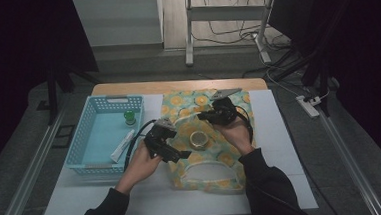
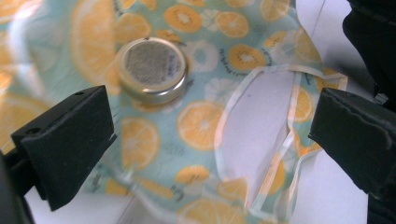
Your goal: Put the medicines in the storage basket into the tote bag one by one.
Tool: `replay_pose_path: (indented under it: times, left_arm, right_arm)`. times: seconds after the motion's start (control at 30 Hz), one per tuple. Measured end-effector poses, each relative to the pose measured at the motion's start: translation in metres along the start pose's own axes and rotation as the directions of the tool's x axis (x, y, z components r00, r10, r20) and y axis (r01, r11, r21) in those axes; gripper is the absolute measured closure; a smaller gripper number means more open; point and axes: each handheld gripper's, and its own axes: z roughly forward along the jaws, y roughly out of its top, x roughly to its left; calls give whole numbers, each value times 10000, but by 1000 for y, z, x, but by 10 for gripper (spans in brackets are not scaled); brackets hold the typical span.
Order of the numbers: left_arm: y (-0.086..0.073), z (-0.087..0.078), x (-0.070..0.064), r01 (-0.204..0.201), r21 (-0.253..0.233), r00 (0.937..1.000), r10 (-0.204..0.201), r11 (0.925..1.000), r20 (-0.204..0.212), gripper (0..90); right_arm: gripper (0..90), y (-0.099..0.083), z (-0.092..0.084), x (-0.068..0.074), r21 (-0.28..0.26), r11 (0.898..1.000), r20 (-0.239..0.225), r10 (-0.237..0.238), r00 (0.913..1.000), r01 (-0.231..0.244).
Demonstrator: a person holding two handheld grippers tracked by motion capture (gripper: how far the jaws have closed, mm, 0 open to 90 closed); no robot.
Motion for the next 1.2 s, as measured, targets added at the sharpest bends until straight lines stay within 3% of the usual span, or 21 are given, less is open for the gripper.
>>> replay_pose_path:
  times: [0.37, 0.5, 0.73, 0.9, 1.2]
  left_arm:
    - [-15, -19, 16, 445, 77, 9990, -445, 9990, 10, 0]
    - [-19, -26, 19, 390, 214, 9989, -384, 9990, -285, 0]
    - [-24, -45, 24, 641, -206, 9951, -655, 9977, -740, 0]
    - [-28, -58, 30, 823, -319, 9877, -858, 9961, -1304, 0]
    - [-39, -81, 44, 1366, -591, 9712, -1455, 9889, -1887, 0]
  right_arm:
    - [896, 0, 0, 0, -5, 10000, -2, 6, 10000, -6]
    - [896, 0, -1, 0, -12, 10000, -22, 11, 10000, -11]
    - [896, 0, -1, 1, -27, 10000, -39, 31, 10000, -31]
    - [896, 0, -1, 1, -7, 10000, -29, 19, 10000, -19]
    - [896, 0, -2, 1, -7, 10000, -5, -4, 10000, 4]
